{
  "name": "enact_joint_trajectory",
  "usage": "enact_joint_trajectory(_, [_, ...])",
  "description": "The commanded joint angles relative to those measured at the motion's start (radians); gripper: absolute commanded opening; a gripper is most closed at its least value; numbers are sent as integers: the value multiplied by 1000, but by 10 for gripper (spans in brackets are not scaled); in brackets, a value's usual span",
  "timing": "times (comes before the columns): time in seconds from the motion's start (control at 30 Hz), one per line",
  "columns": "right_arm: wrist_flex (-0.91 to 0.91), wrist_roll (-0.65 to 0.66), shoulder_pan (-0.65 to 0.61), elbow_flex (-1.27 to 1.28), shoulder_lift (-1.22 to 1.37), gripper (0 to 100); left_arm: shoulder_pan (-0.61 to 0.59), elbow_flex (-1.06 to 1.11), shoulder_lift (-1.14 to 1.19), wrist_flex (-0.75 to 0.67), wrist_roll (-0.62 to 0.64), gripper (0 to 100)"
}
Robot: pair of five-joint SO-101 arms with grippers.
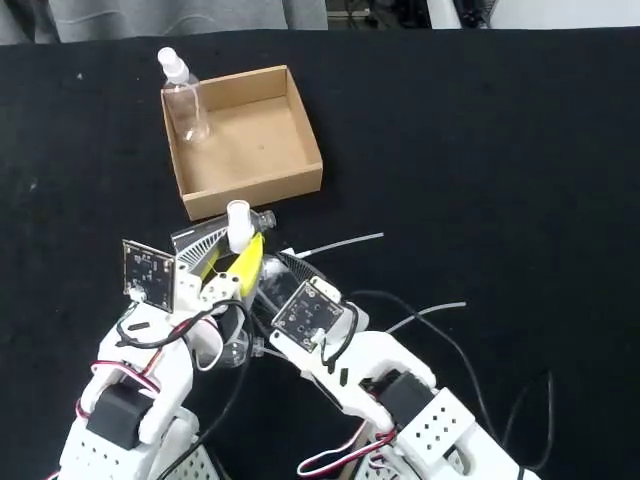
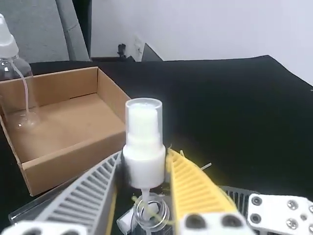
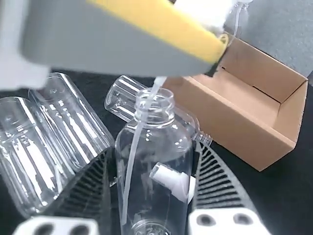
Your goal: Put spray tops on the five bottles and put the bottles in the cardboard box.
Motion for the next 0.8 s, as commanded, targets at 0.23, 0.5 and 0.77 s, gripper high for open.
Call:
enact_joint_trajectory(0.23, [-31, 2, 31, -2, -18, 86, 7, -62, -9, 80, -9, 124])
enact_joint_trajectory(0.5, [-31, 2, 31, -2, -18, 86, -73, -79, -9, 80, 0, 180])
enact_joint_trajectory(0.77, [-31, 2, 31, -2, -18, 86, -84, -105, -11, 80, 0, 181])
